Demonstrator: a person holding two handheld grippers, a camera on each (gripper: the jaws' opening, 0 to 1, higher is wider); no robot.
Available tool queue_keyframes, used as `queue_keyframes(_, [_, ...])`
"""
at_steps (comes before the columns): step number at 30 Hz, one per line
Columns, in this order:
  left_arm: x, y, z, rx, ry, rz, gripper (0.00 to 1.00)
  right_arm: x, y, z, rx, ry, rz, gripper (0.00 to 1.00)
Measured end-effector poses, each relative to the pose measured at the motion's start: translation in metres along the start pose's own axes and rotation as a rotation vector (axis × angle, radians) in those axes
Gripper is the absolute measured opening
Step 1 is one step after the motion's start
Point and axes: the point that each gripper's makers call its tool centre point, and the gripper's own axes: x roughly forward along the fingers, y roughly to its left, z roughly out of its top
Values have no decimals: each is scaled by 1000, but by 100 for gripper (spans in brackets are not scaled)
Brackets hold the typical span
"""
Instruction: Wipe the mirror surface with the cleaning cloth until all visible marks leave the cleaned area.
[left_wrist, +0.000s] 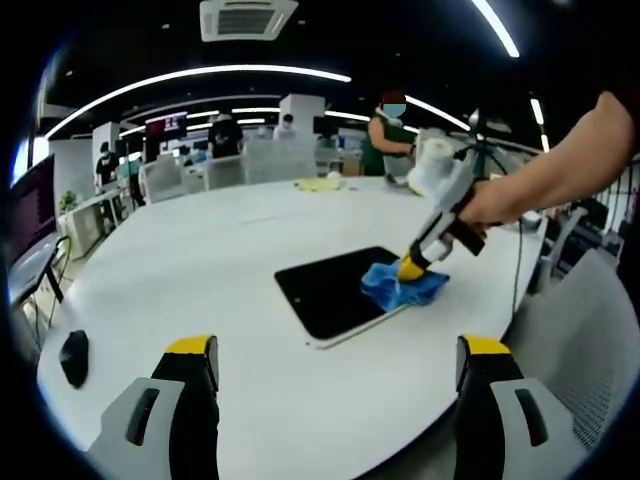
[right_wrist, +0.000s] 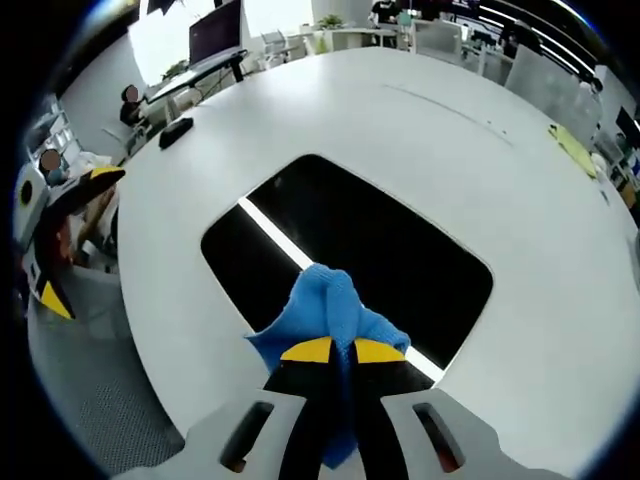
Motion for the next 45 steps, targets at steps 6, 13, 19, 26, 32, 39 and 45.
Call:
queue_keyframes(6, [0,-1,1,2,0,1,99,-2,3,-3,0,-6,0,1])
queue_keyframes(13, [0,-1,0,6,1,1,99,-3,5,-5,10,-2,-10,1])
queue_keyframes(19, [-1,-1,0,7,-1,-2,99,-3,4,-5,12,0,-13,1])
queue_keyframes(26, [-1,-3,8,-6,-38,-6,100,-3,5,-6,11,1,-13,1])
queue_keyframes(32, [-1,-3,7,-3,-35,-6,100,-3,4,-6,2,4,-3,1])
queue_keyframes(39, [0,-3,6,-4,-28,-5,100,-4,3,-7,7,0,16,1])
queue_keyframes(45, [0,-3,5,-4,-24,-5,100,-6,-2,-12,5,6,23,1])
